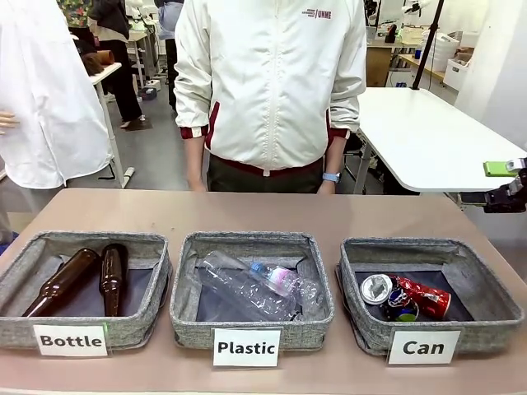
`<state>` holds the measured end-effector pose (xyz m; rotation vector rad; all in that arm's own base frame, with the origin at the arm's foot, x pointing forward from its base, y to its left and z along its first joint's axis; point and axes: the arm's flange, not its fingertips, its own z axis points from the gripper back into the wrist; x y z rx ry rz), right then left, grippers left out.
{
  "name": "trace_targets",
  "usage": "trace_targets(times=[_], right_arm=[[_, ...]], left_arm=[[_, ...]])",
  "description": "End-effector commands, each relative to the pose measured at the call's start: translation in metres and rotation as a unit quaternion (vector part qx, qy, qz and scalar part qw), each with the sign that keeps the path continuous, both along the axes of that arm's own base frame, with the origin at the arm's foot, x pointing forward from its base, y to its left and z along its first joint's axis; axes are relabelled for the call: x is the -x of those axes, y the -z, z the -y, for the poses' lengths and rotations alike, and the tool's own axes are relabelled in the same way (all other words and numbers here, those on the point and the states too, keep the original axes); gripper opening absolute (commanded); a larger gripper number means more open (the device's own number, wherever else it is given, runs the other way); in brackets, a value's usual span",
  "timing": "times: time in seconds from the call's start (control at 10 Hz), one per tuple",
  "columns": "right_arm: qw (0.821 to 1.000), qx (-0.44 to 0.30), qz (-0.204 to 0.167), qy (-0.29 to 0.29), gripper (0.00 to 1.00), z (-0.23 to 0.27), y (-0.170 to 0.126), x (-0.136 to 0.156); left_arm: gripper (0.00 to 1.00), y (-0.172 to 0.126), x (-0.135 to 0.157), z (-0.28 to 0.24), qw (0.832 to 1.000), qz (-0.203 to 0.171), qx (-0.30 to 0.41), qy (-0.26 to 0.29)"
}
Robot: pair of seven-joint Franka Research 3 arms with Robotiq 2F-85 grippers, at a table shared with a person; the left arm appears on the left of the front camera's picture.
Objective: Sort the can waste into the basket.
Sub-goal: Pick up the can waste from the table and place it in the right Fabric basket.
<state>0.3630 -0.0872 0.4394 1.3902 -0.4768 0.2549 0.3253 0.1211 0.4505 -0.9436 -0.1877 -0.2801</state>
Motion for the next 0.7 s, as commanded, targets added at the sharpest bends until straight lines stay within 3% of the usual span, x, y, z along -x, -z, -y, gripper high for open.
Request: trace_targets(times=[0.0, 0.6], right_arm=[[1.000, 0.004, 0.010, 0.001, 1.00, 0.0018, -0.0006, 0.0006], [1.000, 0.004, 0.010, 0.001, 1.00, 0.0018, -0.0006, 0.0006]], left_arm=[[1.00, 0.0014, 0.0021, -0.0025, 1.000, 0.007, -0.005, 0.005], [1.00, 0.0014, 0.0021, -0.0025, 1.000, 0.007, -0.005, 0.005]])
